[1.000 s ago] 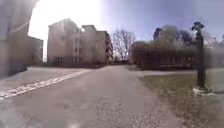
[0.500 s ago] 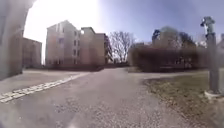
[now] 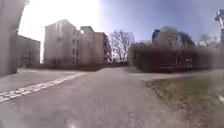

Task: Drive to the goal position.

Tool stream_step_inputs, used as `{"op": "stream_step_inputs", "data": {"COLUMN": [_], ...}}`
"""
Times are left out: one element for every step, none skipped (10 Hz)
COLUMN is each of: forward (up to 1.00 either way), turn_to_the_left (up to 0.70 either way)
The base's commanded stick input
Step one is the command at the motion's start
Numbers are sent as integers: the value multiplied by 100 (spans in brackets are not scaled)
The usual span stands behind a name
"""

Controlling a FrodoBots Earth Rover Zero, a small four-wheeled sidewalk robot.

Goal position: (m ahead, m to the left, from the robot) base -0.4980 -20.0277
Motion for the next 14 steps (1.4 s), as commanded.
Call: {"op": "stream_step_inputs", "data": {"forward": [85,85,85,85,85,85,85,85,85,85,85,85,85,85], "turn_to_the_left": [0,0,0,0,0,0,0,0,0,0,0,0,0,-3]}}
